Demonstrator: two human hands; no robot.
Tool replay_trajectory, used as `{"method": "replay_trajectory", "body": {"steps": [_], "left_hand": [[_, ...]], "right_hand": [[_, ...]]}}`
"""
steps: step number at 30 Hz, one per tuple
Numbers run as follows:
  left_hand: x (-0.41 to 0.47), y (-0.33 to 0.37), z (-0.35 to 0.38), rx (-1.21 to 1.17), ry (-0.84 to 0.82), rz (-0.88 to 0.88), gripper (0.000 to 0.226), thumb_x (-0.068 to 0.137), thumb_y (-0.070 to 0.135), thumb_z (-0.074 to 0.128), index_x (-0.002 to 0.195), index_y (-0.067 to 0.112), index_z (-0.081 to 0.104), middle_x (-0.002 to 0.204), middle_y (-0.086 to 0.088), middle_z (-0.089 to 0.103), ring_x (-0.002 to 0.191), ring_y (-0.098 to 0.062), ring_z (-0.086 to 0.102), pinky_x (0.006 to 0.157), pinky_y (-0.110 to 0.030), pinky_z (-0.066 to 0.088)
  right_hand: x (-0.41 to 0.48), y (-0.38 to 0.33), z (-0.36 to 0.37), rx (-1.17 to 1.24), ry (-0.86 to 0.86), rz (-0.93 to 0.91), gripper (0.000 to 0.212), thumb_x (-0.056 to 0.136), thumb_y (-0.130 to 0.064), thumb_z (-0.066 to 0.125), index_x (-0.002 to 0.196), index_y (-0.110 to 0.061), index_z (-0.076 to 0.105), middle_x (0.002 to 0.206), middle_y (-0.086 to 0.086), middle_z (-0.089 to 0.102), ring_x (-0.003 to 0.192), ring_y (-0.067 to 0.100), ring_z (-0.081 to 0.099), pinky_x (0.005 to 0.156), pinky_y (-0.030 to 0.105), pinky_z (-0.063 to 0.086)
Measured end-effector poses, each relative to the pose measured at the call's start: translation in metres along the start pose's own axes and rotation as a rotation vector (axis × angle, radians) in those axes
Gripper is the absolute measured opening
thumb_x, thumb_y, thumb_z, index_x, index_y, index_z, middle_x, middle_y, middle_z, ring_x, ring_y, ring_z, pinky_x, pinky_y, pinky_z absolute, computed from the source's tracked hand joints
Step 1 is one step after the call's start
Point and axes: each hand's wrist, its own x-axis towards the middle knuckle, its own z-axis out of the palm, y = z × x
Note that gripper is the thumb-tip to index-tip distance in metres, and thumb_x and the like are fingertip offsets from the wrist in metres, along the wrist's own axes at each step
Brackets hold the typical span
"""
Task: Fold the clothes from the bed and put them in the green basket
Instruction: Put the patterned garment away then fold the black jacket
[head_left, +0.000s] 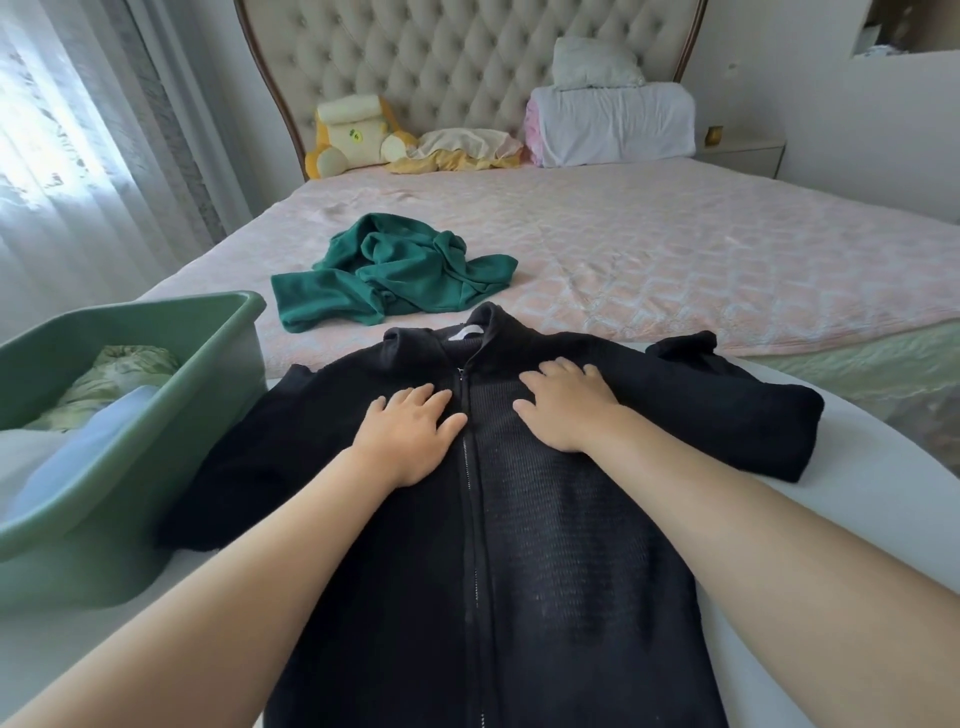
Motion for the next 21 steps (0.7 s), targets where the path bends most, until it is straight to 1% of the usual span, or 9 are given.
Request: {"method": "replay_trajectory", "body": {"steps": [3,6,8,11,13,16,18,20,21], "left_hand": [[-0.033,-0.002,-0.007,0.049,0.037,0.084,0.058,0.103,0.054,0.025,0.154,0.028,0.028,0.162,0.003,0.025,0.148,-0.019,0.022,0.119,-0.041,0.020],[-0.068,-0.010,-0.013,0.039,0.090,0.141,0.055,0.103,0.050,0.032,0.151,0.025,0.033,0.154,0.003,0.035,0.140,-0.021,0.033,0.111,-0.037,0.031],[-0.092,-0.016,-0.016,0.036,0.170,0.192,0.045,0.102,0.047,0.039,0.139,0.023,0.044,0.133,0.003,0.046,0.120,-0.020,0.045,0.099,-0.033,0.039],[-0.127,-0.028,-0.025,-0.042,0.204,0.237,0.020,0.097,0.038,0.049,0.112,0.024,0.048,0.104,0.010,0.043,0.096,-0.015,0.048,0.079,-0.028,0.042],[-0.148,-0.036,-0.032,-0.083,0.163,0.214,0.012,0.095,0.033,0.052,0.096,0.027,0.041,0.093,0.014,0.045,0.086,-0.012,0.049,0.068,-0.027,0.040],[-0.172,-0.046,-0.038,-0.101,0.044,0.160,0.018,0.094,0.034,0.052,0.085,0.027,0.039,0.075,0.008,0.053,0.070,-0.014,0.051,0.058,-0.030,0.039],[-0.185,-0.053,-0.041,-0.113,-0.034,0.126,0.020,0.092,0.038,0.053,0.080,0.026,0.043,0.069,0.006,0.056,0.064,-0.013,0.052,0.057,-0.031,0.040],[-0.196,-0.057,-0.043,-0.181,-0.145,0.085,0.020,0.089,0.040,0.057,0.076,0.026,0.049,0.068,0.008,0.058,0.062,-0.010,0.053,0.061,-0.030,0.046],[-0.200,-0.058,-0.044,-0.232,-0.209,0.075,0.019,0.086,0.040,0.059,0.075,0.027,0.051,0.068,0.009,0.059,0.062,-0.009,0.053,0.065,-0.030,0.049]], "right_hand": [[-0.016,-0.029,-0.010,0.153,0.027,-0.084,0.057,0.101,-0.048,0.039,0.152,-0.023,0.039,0.158,0.007,0.035,0.148,0.026,0.025,0.119,0.049,0.023],[-0.041,-0.065,-0.021,0.168,0.004,-0.224,0.059,0.098,-0.044,0.048,0.154,-0.025,0.037,0.162,0.006,0.027,0.151,0.023,0.019,0.121,0.044,0.019],[-0.061,-0.086,-0.027,0.169,-0.047,-0.308,0.062,0.097,-0.044,0.051,0.155,-0.027,0.034,0.165,0.006,0.022,0.153,0.022,0.014,0.122,0.042,0.016],[-0.092,-0.112,-0.033,0.221,-0.103,-0.367,0.063,0.095,-0.050,0.054,0.152,-0.030,0.037,0.165,0.003,0.021,0.153,0.021,0.012,0.123,0.041,0.015],[-0.113,-0.124,-0.033,0.265,-0.133,-0.383,0.065,0.092,-0.053,0.057,0.150,-0.033,0.039,0.160,0.000,0.027,0.148,0.021,0.018,0.120,0.040,0.020],[-0.142,-0.137,-0.034,0.232,-0.138,-0.394,0.067,0.085,-0.055,0.063,0.146,-0.039,0.040,0.131,-0.005,0.040,0.128,0.017,0.034,0.105,0.037,0.038],[-0.159,-0.144,-0.038,0.245,-0.200,-0.381,0.069,0.083,-0.054,0.066,0.145,-0.041,0.040,0.121,-0.007,0.043,0.119,0.016,0.044,0.098,0.036,0.045],[-0.175,-0.149,-0.039,0.269,-0.283,-0.388,0.075,0.082,-0.057,0.068,0.148,-0.041,0.036,0.122,-0.008,0.046,0.118,0.015,0.048,0.099,0.036,0.046],[-0.182,-0.150,-0.039,0.279,-0.313,-0.401,0.081,0.081,-0.062,0.069,0.150,-0.042,0.032,0.125,-0.009,0.045,0.122,0.014,0.045,0.102,0.036,0.044]]}}
